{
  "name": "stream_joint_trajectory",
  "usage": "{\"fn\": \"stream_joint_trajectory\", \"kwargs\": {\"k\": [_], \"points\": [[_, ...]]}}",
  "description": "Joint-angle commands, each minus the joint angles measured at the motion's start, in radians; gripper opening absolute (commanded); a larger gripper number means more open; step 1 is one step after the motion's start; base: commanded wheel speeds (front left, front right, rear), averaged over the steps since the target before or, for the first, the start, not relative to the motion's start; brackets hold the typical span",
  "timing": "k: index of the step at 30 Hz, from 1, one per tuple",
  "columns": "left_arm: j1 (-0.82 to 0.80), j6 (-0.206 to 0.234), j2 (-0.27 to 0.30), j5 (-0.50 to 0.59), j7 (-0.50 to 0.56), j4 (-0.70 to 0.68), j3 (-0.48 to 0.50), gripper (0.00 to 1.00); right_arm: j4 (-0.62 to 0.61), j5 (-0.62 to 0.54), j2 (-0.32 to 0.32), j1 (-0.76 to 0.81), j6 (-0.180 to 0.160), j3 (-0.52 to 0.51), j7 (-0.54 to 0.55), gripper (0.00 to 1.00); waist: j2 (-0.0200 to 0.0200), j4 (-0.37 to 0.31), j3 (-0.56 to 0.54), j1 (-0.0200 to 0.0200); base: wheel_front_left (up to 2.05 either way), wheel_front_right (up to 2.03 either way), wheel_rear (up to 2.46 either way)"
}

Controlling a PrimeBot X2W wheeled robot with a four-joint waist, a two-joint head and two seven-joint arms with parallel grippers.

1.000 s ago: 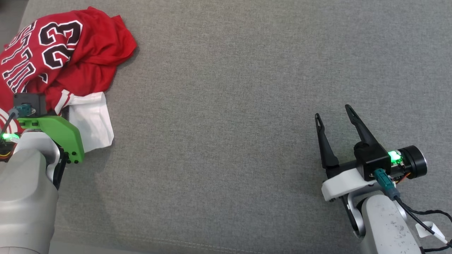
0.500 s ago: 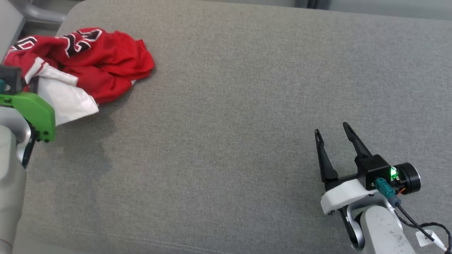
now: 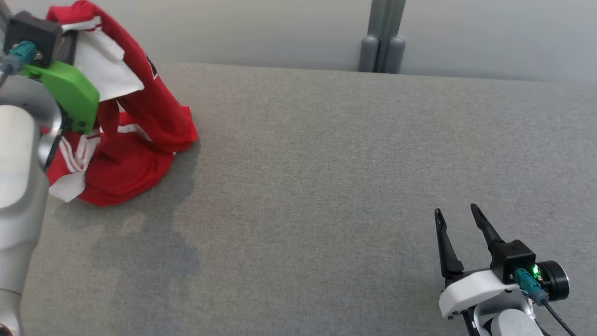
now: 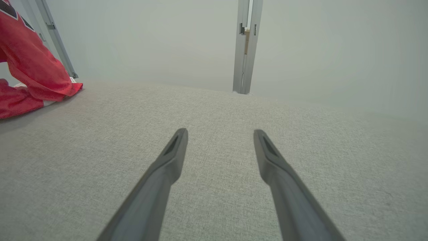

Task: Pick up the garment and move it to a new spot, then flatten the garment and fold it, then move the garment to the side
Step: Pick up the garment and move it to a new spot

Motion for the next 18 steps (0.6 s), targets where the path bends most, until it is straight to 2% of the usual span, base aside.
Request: {"fn": "stream_joint_trajectory", "kwargs": {"k": [1, 10, 18], "points": [[-0.023, 0.001, -0.016, 0.0, 0.001, -0.023, -0.013, 0.0, -0.001, 0.01, -0.003, 0.018, 0.0, -0.005, -0.004, 1.0, 0.0, -0.08, -0.068, 0.0, 0.0, 0.0, 0.0], [-0.089, 0.001, -0.11, -0.036, -0.002, -0.168, -0.095, 0.0, -0.014, 0.003, -0.002, 0.046, 0.0, -0.032, -0.004, 1.0, 0.0, -0.235, -0.098, 0.0, 0.0, 0.0, 0.0], [-0.039, 0.019, -0.188, -0.098, -0.018, -0.176, -0.097, 0.0, -0.019, 0.011, -0.002, 0.051, 0.0, -0.035, -0.004, 1.0, 0.0, -0.344, -0.06, 0.0, 0.0, 0.0, 0.0]]}}
